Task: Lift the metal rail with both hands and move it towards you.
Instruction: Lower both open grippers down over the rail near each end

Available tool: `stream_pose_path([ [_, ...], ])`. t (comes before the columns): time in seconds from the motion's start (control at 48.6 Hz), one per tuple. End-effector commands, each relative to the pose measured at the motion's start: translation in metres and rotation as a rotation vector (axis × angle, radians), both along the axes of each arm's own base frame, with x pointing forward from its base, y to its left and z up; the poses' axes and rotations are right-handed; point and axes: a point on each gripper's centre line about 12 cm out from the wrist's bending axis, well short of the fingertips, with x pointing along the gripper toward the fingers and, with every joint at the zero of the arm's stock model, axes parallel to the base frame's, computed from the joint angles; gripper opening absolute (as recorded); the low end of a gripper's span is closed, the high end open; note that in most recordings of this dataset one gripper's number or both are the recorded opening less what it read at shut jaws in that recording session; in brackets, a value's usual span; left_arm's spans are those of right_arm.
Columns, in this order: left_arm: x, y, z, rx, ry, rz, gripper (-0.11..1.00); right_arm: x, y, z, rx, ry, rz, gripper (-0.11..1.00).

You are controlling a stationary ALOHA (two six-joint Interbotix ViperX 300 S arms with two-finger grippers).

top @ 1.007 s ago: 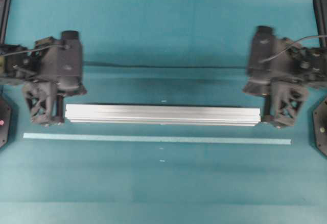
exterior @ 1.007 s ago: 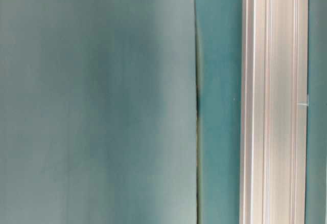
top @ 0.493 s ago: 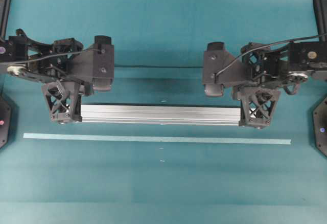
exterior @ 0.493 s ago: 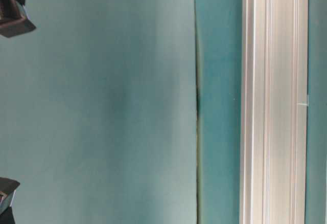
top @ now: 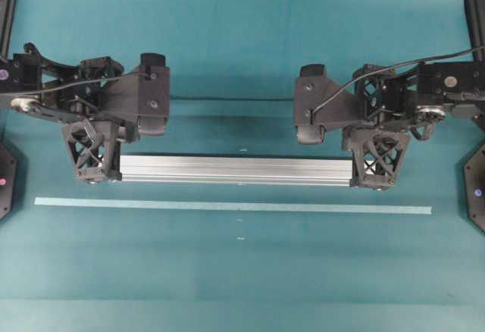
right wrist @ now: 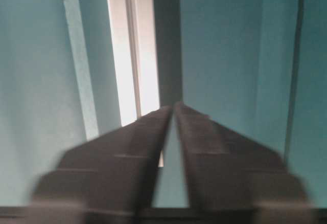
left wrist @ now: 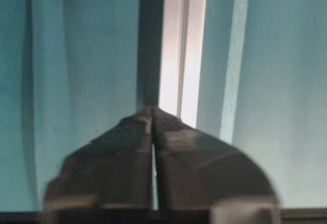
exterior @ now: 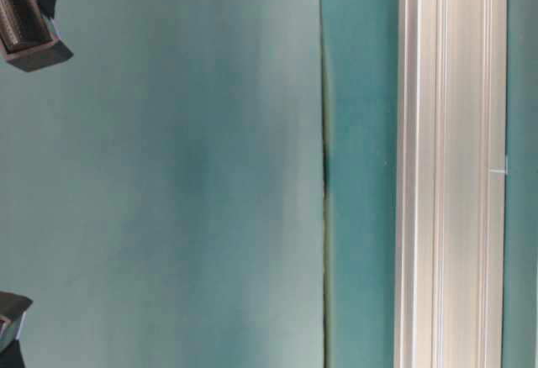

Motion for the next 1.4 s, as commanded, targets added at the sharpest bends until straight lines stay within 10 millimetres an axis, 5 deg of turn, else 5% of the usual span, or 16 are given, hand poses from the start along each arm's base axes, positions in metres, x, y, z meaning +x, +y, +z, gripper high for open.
stream_pose_path([
  [0.0, 0.0, 0.001, 0.007, 0.005, -0.03, 0.001, 0.13, 0.001, 0.0, 0.002, 0.002, -0.009, 0.005, 0.36],
  [0.185, -0.003, 0.0, -0.003, 0.005, -0.027, -0.002, 0.66, 0.002, -0.003, -0.002, -0.006, -0.03, -0.012, 0.89],
  [0.349, -0.007, -0.003, -0.016, 0.004, -0.023, -0.009, 0.99, 0.006, -0.003, -0.005, -0.012, -0.088, -0.016, 1.0],
  [1.377, 0.009, -0.009, -0.079, -0.012, 0.008, -0.019, 0.99, 0.007, 0.009, -0.065, 0.024, -0.107, -0.045, 1.0],
])
